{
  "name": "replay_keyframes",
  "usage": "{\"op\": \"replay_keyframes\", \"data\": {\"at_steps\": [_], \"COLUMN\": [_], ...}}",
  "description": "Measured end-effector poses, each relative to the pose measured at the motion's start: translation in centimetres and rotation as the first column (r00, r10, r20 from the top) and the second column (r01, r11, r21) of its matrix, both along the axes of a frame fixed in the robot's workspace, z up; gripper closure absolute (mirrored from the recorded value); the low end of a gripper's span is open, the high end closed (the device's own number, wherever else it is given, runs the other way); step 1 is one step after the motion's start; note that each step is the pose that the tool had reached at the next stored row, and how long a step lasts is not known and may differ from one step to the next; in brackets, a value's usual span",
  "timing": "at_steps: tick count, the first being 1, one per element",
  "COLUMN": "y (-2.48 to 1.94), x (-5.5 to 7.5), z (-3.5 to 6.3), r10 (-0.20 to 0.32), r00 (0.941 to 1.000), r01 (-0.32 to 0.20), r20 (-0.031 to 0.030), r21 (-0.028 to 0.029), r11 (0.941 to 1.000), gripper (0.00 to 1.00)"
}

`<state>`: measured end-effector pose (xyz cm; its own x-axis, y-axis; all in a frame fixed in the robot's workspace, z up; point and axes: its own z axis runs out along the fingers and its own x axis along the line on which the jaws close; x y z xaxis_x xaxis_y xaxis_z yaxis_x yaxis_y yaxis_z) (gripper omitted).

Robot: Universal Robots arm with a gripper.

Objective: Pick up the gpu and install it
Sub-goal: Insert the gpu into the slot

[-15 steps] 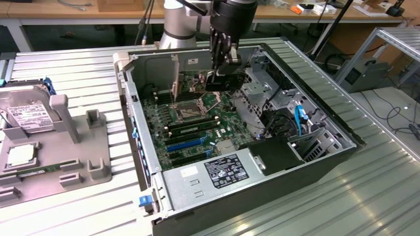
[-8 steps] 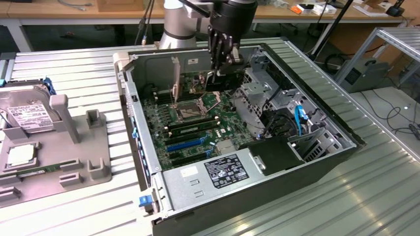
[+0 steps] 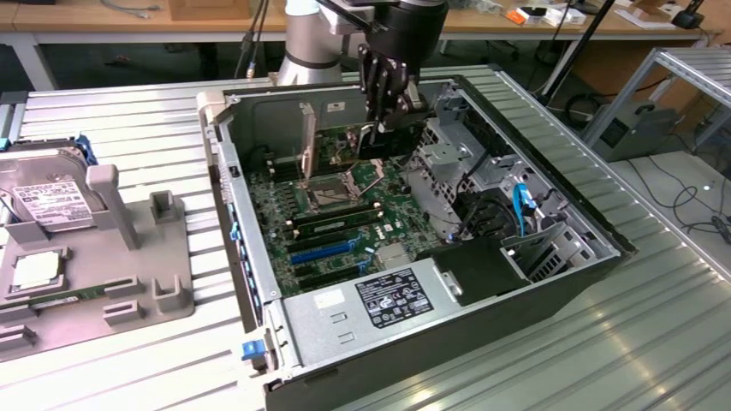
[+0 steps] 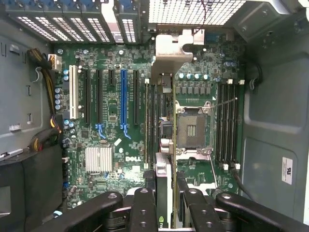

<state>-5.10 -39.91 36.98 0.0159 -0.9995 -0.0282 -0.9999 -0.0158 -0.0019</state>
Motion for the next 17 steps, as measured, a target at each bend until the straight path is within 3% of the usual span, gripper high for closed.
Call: {"op": "replay_keyframes", "data": {"at_steps": [13, 17], "y": [-0.04, -0.39], "x": [-0.02, -0.03], "z": [-0.38, -0.62], "r10": [0.000, 0.000], "r00": [1.0000, 1.0000], "r01": [0.000, 0.000], "r20": [0.0000, 0.0000], "r21": [0.0000, -0.0001], "r11": [1.0000, 1.0000], "gripper": [0.73, 0.73]}}
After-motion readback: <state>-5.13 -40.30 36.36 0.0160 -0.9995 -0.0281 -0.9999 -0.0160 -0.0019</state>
